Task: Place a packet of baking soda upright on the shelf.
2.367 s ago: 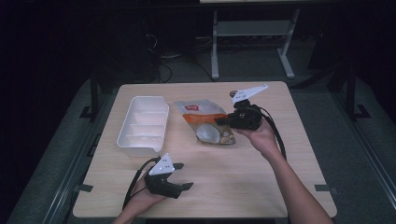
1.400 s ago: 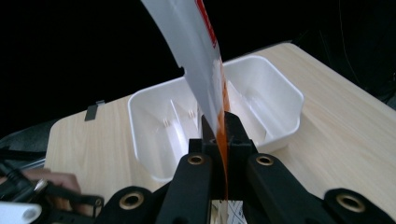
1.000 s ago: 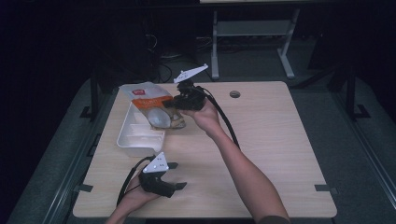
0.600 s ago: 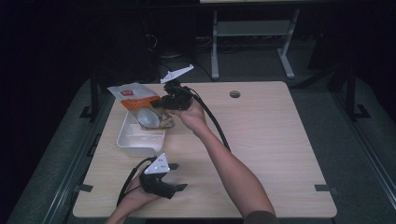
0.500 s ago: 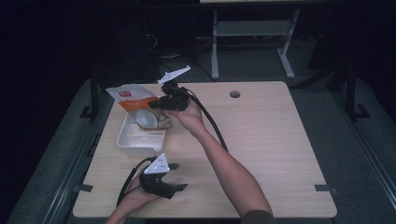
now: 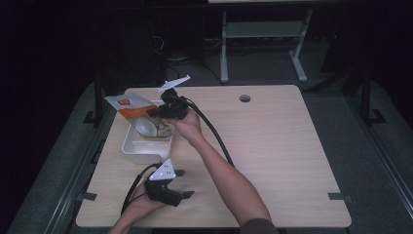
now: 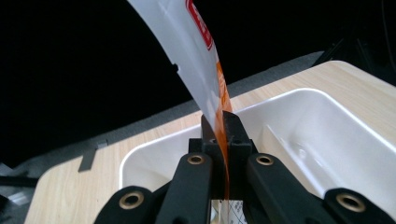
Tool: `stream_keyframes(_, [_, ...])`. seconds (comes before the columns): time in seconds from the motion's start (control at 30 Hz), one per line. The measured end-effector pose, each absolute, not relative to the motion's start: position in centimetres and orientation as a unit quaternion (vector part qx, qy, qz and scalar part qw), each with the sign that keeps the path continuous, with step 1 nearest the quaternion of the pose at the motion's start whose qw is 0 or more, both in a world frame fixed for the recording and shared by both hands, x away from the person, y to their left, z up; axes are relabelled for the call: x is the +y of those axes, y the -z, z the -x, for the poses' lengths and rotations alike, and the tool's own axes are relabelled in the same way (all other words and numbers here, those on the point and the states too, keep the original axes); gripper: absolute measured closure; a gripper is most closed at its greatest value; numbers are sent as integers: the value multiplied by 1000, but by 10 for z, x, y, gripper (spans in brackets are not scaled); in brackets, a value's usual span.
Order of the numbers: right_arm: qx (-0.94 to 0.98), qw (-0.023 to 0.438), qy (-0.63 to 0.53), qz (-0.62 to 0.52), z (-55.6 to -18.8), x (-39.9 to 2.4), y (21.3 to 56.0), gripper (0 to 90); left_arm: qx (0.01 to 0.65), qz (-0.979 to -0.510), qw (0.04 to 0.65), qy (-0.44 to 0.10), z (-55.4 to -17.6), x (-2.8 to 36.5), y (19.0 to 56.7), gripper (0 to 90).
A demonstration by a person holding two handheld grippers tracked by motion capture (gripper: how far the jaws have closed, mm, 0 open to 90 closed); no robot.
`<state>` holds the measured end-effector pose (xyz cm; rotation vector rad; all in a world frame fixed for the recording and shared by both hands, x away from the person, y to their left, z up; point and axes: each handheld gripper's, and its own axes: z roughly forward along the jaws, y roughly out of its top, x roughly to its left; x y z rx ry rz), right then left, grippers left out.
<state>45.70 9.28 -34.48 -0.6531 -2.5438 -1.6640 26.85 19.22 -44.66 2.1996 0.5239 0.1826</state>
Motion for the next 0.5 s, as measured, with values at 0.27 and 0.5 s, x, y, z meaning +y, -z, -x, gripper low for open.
stream_keyframes(0.27, [-818,24,531,219,-458,101,365,897,208,-878,425,-73,-270,194,446,217])
stream_keyframes(0.5, [-816,31,527,234,-463,98,381,895,213,-876,426,-74,-270,194,445,219])
